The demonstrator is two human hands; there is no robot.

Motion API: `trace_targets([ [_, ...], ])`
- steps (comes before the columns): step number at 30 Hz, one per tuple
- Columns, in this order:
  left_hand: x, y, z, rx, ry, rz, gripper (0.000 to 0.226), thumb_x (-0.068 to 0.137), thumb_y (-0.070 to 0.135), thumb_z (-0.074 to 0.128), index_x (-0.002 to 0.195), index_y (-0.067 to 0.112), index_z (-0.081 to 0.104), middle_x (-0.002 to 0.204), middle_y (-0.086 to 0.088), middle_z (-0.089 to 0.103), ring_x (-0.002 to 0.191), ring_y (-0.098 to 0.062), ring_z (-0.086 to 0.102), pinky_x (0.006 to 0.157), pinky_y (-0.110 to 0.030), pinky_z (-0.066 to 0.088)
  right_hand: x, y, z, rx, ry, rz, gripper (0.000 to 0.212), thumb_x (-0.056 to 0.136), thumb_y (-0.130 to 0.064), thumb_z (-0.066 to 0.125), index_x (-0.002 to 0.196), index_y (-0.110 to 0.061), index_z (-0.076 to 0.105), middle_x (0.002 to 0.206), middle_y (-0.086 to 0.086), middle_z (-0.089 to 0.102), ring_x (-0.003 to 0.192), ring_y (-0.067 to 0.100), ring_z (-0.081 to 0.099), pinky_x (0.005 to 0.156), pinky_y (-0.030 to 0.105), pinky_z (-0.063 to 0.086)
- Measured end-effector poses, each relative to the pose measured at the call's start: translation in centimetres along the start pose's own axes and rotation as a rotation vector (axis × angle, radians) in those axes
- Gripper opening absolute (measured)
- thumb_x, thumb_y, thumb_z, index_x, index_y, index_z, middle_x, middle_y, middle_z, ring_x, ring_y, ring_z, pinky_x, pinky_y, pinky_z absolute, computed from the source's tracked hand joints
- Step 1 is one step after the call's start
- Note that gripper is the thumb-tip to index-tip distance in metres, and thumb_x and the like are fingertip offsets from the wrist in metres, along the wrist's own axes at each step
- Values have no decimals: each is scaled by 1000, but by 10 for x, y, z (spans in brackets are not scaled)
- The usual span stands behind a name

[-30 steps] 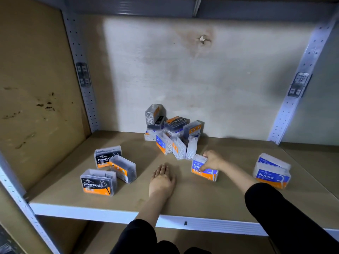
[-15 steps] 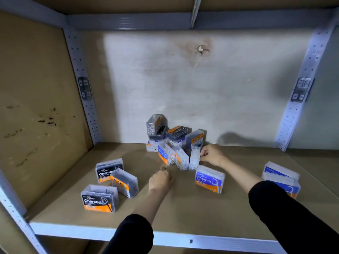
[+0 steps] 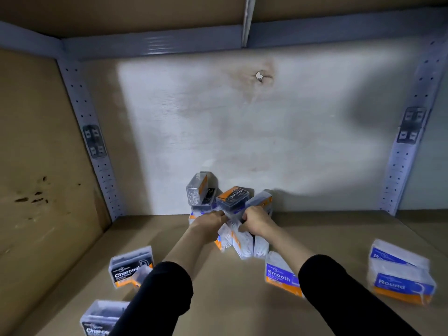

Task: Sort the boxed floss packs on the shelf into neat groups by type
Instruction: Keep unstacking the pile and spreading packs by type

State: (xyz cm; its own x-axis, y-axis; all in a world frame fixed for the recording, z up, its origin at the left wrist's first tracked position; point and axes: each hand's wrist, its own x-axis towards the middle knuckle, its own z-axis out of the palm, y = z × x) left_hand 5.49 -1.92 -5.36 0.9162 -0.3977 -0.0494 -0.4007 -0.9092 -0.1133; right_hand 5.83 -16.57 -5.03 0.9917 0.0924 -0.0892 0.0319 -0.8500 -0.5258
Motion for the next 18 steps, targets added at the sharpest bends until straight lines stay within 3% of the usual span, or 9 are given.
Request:
trace_targets([
  [2,8,-4,3,51,-19,28,61,90,-1,43,146,18,30,148,-2,36,135,-21,38,102,-33,40,7,-3,2,10,-23,21,19,82,-17,66,70,-10,53,84,10,59,82,22,56,56,19,34],
  [3,11,-6,4,69,-31,40,61,90,-1,43,147,18,29,149,-2,35,136,-22,37,103,-33,39,10,-3,4,18,-25,26,15,82,-18,67,88,-5,61,99,15,63,94,26,60,64,22,38],
  [5,17,-10,7,89,-45,56,62,91,-2,43,148,18,28,149,-3,34,136,-22,37,106,-32,37,14,-4,7,7,-22,39,37,82,-20,67,113,-1,59,117,16,62,110,29,58,74,26,39],
  [9,21,-14,9,119,-28,100,59,93,1,43,148,16,26,151,-3,32,137,-22,35,107,-30,35,21,-6,12,-6,-20,51,42,83,-24,66,119,-4,56,120,14,62,111,27,58,86,29,48],
  [11,20,-17,7,122,-33,126,59,93,2,43,148,16,26,152,-2,31,138,-21,34,106,-29,34,22,-7,14,-22,-13,60,41,83,-24,65,117,-4,57,118,15,63,108,27,59,75,26,48],
  [14,20,-23,5,119,-101,173,60,90,6,50,146,16,31,150,-3,31,138,-21,35,109,-31,36,21,-9,17,-11,12,60,43,83,-25,64,118,-2,56,119,16,61,101,25,58,57,20,36],
  [18,10,-23,-4,143,-99,211,53,89,15,54,140,17,40,143,-4,39,133,-21,40,104,-29,35,21,-15,19,-59,93,106,48,85,-36,59,122,-5,53,123,13,60,111,26,58,60,23,37],
])
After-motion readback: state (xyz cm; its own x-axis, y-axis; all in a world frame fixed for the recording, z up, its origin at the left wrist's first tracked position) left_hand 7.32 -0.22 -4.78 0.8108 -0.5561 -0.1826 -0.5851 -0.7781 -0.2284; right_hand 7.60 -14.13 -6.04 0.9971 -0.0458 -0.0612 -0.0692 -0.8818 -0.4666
